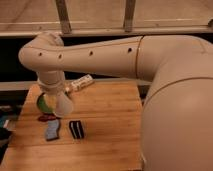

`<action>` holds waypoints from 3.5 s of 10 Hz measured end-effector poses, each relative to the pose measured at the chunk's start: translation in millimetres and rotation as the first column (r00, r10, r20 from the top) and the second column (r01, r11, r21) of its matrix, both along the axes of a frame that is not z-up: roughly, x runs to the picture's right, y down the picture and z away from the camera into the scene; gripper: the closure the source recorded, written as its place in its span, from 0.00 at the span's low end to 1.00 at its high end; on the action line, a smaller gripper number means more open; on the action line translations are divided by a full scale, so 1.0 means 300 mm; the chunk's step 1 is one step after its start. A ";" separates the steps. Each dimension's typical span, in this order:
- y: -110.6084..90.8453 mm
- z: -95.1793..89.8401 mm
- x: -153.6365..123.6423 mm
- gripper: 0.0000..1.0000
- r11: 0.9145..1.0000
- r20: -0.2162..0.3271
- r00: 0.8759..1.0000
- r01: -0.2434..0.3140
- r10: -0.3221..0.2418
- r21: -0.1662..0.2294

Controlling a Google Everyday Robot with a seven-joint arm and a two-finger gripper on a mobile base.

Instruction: Place the ceramic cup over the eraser

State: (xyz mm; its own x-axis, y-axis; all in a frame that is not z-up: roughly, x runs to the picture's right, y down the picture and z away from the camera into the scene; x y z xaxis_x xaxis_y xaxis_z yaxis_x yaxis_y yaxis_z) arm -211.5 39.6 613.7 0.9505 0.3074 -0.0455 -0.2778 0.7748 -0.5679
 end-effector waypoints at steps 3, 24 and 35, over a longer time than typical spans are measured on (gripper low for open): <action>0.000 0.000 0.001 1.00 1.000 0.000 1.000 0.000 0.000 0.000; 0.223 0.043 0.252 0.97 0.989 -0.100 0.987 -0.134 0.126 -0.070; 0.224 0.043 0.251 0.99 0.989 -0.099 0.987 -0.133 0.126 -0.070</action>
State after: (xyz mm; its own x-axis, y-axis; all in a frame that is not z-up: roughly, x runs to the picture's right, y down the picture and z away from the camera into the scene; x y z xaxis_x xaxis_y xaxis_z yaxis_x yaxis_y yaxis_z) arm -136.3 106.6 626.6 0.8933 0.4197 -0.1610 -0.4279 0.6844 -0.5904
